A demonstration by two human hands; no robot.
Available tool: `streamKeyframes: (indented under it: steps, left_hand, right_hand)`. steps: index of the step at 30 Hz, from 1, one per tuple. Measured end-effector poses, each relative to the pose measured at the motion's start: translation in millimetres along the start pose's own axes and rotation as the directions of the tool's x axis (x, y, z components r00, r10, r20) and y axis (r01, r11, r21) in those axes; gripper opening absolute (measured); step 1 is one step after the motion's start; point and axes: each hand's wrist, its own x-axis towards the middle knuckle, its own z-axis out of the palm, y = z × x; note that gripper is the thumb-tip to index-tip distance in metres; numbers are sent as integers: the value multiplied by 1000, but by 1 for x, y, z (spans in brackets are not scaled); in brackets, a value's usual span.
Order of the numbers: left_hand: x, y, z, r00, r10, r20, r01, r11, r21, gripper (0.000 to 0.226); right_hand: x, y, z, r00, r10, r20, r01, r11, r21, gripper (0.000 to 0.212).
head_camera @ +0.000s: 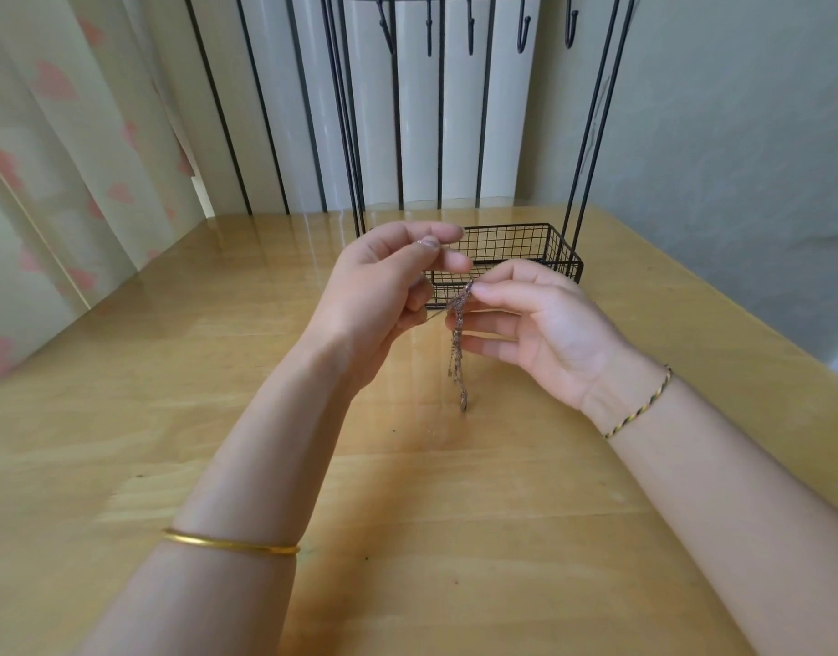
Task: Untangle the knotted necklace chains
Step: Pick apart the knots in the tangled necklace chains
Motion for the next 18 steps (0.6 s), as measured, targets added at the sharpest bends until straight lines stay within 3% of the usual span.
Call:
streamKeyframes:
  steps: [6, 10, 18]
  left_hand:
    - [0, 1, -3, 998, -29, -56, 35, 994, 106, 22]
    - [0, 0, -3, 998, -51, -40, 59, 969, 238, 17]
    - [-4, 1, 1, 998, -10, 67, -12, 948, 318, 8]
  right_hand:
    - [-2, -2, 1, 957, -253, -141, 188, 912, -365, 22]
    - [-4, -5, 3, 943, -309, -121, 241, 890, -388, 22]
    - [-2, -5, 3, 960, -281, -19, 245, 867, -433, 19]
